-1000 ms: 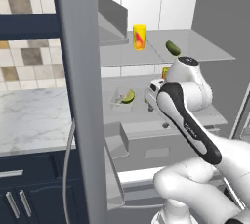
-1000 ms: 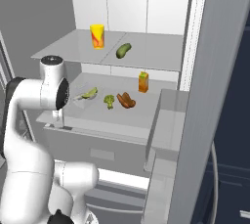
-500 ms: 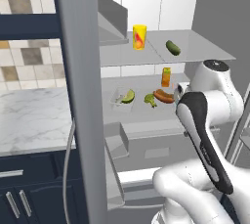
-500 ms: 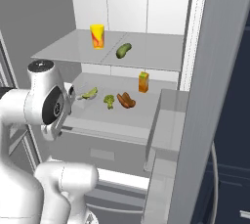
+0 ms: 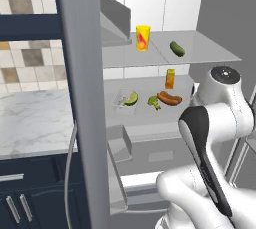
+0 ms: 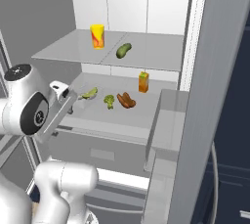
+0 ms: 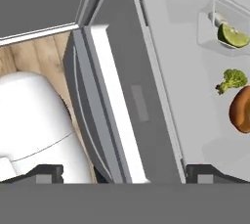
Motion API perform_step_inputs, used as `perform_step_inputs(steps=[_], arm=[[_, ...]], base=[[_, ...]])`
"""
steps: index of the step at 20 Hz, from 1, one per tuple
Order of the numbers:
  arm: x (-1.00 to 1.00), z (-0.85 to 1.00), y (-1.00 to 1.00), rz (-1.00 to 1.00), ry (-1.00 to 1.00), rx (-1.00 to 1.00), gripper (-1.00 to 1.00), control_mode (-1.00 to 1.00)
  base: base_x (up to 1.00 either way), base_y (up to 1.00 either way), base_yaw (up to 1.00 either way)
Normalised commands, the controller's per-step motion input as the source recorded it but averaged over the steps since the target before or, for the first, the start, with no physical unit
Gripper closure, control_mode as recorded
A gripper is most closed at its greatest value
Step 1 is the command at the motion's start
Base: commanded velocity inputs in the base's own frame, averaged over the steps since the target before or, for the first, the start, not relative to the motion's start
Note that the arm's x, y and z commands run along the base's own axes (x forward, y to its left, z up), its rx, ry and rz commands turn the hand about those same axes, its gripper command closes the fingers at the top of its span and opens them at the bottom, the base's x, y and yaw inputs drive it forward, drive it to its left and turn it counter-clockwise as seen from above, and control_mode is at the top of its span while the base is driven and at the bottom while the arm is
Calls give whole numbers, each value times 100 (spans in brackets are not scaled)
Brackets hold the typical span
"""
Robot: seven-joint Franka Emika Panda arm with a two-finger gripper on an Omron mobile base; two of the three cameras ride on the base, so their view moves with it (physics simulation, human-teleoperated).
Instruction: Place the tupperware on the second highest shelf of the fridge. Make space for the tupperware among the existing items by rearranging them on the shelves if needed. Close the fridge door when finished.
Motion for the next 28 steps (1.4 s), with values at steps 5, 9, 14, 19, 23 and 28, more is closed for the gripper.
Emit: perform_step_inputs(steps=[5,9,14,19,23,28], arm=[[0,22,3,-27,-11,26,-100,-100],[0,3,4,-54,-27,36,-100,-100],[-15,4,5,-64,-25,27,-100,-100],[-1,52,-6,-21,0,17,-100,-100],[-3,12,-3,-6,0,14,-100,-100],[0,-1,-5,0,0,5,-100,100]], base=[[0,0,0],[0,0,0],[0,0,0],[0,0,0],[0,0,0],[0,0,0]])
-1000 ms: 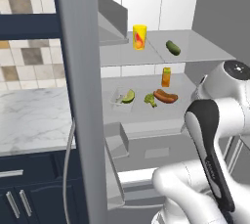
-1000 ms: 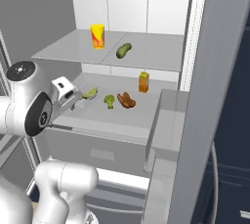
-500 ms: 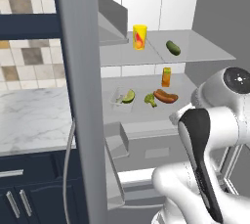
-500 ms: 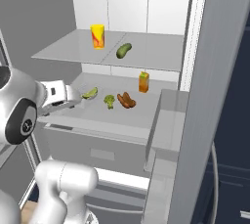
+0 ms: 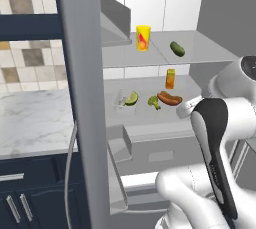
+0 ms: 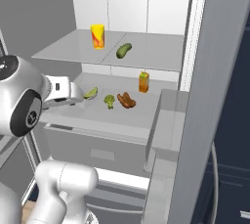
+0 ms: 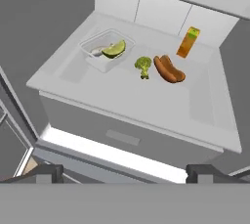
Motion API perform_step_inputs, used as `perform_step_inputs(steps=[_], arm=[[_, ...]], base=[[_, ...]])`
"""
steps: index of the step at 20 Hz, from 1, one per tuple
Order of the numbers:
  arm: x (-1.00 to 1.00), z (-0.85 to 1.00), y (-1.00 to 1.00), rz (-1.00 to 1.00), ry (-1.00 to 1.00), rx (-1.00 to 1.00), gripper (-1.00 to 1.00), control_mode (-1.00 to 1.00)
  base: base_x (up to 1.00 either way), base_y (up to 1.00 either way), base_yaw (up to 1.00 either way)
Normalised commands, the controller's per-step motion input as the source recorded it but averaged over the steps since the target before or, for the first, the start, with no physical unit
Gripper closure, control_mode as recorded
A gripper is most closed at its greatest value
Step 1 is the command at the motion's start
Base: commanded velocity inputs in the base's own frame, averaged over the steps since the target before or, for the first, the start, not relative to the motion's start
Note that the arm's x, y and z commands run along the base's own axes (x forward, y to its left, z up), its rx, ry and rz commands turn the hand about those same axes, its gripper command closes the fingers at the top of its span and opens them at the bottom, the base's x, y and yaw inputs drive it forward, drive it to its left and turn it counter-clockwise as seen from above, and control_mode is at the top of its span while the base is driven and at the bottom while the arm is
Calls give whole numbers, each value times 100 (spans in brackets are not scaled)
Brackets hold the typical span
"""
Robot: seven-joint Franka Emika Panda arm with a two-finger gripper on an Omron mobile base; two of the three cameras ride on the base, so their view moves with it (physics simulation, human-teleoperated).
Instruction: Place the tupperware on the second highest shelf of the fridge. Make space for the tupperware among the existing items by rearranging them on the shelves if needed. Close the fridge door when finished.
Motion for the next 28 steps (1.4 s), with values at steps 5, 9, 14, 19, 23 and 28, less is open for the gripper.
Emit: perform_step_inputs(steps=[5,9,14,19,23,28], arm=[[0,0,0,0,0,0,-100,100],[0,0,0,0,0,0,-100,100],[0,0,0,0,0,0,-100,100],[0,0,0,0,0,0,-100,100],[0,0,0,0,0,0,-100,100],[0,0,0,0,0,0,-100,100]], base=[[-32,0,-1],[-83,0,-11],[-66,1,-20],[-28,12,-20],[-4,12,-12],[-24,17,-5]])
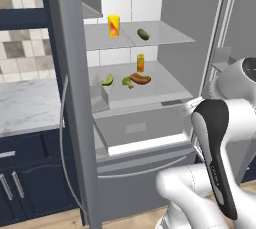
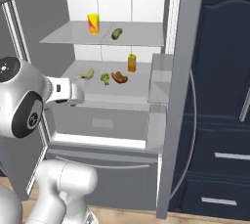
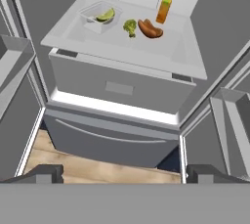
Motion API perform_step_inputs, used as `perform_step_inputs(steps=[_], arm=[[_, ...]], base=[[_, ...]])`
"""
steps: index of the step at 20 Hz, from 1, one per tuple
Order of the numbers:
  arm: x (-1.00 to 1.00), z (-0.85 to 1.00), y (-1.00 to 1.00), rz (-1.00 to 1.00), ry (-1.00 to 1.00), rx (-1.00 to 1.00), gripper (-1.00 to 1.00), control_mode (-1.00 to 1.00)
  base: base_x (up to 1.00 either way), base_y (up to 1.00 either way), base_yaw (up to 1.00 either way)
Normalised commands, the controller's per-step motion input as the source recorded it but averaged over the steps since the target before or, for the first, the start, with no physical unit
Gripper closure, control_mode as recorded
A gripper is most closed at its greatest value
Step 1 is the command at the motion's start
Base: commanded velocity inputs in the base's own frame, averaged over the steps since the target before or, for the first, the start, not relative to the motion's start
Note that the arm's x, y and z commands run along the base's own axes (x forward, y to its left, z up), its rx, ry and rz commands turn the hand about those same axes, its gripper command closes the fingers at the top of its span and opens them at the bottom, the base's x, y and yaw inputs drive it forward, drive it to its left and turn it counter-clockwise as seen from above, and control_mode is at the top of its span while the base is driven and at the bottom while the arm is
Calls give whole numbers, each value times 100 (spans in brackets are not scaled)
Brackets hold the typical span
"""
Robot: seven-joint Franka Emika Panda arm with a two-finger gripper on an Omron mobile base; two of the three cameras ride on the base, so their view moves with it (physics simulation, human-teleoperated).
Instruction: Place the tupperware on the second highest shelf of the fridge. Make space for the tupperware among the existing items by rearranging them on the shelves if needed. Close the fridge door when finished.
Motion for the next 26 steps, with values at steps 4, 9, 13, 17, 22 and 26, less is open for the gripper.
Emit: perform_step_inputs(steps=[4,9,13,17,22,26], arm=[[0,0,0,0,0,0,-100,100],[0,0,0,0,0,0,-100,100],[0,0,0,0,0,0,-100,100],[0,0,3,0,0,0,-100,-100],[-3,-2,5,-1,0,0,-100,-100],[-20,-6,18,1,0,-2,-100,-100]], base=[[-34,16,-2],[-35,21,0],[-35,15,0],[-12,13,0],[0,0,0],[0,0,0]])
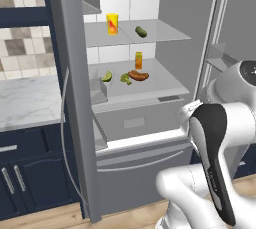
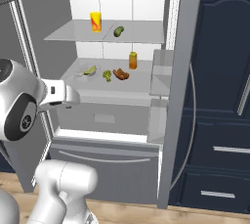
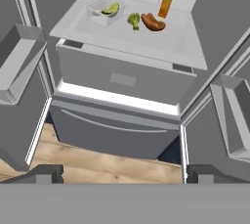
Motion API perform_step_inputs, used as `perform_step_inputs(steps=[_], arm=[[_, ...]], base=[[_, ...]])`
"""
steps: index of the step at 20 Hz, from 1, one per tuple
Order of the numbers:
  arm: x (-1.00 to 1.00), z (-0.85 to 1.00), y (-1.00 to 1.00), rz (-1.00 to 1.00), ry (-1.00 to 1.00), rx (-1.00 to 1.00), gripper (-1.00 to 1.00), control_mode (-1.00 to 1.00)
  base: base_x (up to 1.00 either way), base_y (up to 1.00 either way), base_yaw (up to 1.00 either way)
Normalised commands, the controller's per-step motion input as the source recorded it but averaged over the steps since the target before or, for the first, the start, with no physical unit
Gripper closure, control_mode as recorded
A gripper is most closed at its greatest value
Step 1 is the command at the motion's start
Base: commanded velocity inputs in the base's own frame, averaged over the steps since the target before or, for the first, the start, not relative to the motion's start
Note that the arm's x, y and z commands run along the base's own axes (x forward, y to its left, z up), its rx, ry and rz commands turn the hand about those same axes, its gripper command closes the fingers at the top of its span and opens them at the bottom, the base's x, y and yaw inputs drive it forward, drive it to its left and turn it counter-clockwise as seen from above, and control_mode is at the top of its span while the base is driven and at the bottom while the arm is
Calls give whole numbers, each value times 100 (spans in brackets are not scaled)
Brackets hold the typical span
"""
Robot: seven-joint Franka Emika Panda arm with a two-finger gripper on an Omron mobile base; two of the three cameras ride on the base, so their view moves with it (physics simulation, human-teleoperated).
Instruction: Place the tupperware on the second highest shelf of the fridge. Make space for the tupperware among the existing items by rearranging them on the shelves if needed. Close the fridge door when finished.
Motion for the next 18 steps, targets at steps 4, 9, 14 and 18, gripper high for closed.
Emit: perform_step_inputs(steps=[4,9,14,18], arm=[[-34,-1,45,6,-3,-10,-100,-100],[-41,0,58,9,-4,-15,-100,-100],[-42,0,59,9,-1,-17,-100,-100],[-15,-4,84,6,0,-24,-100,-100]], base=[[0,0,0],[0,0,0],[0,0,0],[0,0,0]])
